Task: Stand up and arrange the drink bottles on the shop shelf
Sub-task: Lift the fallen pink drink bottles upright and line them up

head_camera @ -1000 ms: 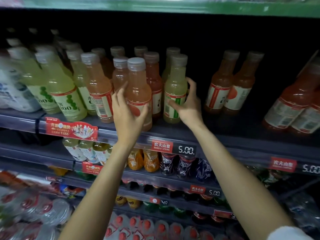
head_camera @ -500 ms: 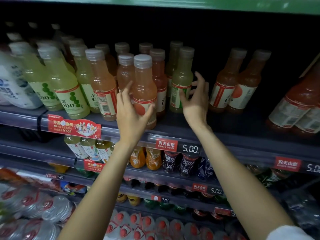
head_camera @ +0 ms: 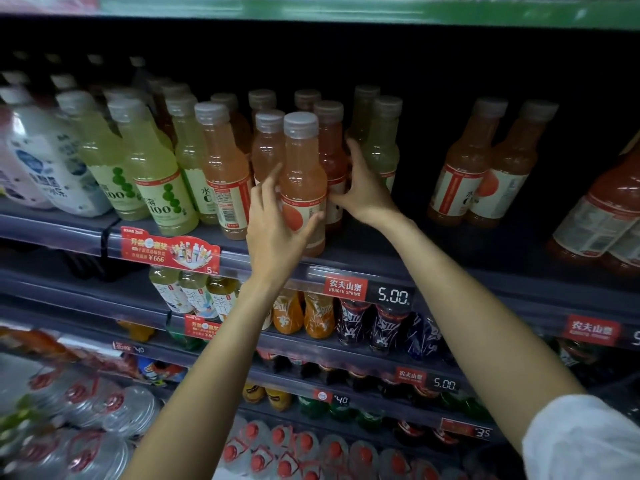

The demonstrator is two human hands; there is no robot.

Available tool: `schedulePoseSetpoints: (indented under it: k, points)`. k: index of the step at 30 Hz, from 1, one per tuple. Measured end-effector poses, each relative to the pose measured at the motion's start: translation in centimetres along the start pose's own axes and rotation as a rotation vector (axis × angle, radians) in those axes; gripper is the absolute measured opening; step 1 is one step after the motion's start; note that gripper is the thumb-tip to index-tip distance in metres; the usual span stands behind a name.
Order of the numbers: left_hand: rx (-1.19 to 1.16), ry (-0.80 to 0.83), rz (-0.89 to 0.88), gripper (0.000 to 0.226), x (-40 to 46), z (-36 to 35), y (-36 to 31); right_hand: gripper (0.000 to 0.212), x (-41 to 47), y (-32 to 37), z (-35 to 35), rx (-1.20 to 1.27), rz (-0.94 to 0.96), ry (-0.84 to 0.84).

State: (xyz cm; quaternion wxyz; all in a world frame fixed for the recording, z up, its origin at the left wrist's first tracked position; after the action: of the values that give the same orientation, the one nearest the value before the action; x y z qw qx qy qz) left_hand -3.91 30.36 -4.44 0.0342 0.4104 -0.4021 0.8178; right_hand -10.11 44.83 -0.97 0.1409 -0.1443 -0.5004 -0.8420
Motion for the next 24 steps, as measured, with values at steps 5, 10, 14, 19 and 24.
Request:
schedulePoseSetpoints:
  k: [5,10,14,19,24]
  points:
    - [0.023,-0.001,-0.006,0.083,-0.1,0.5,0.2,0.073,-2.2,-0.6,1.8,0.0,-0.051,-0.386]
    - [0.025,0.015,0.006,0.084,-0.2,0.3,-0.1,0.063,-2.6,1.3,4.0,-0.212,0.096,-0.341]
    - [0.021,0.015,0.011,0.084,-0.2,0.4,-0.3,0.086,-2.3,1.5,2.4,-0.196,0.037,-0.146]
    - [0.018,0.024,-0.003,0.085,-0.1,0.3,-0.4,0.09,-1.5,0.7,0.8,-0.141,-0.028,-0.102]
    - [0.025,0.016,-0.007,0.085,-0.1,0.4,-0.3,0.086,-1.6,0.2,0.3,-0.146,-0.115,-0.194]
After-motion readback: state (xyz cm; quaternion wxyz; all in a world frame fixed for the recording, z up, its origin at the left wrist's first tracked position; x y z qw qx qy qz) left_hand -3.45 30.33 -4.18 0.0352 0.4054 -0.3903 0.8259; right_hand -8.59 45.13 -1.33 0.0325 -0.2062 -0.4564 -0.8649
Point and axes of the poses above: each hand's wrist, its own x-axis towards the middle knuckle, its own z-axis out of the back of the hand, y = z × x, the point moved 3 cm from there along x, towards the middle knuckle, and after that the axes turned 6 degrees about -y, right-handed, at the moved point
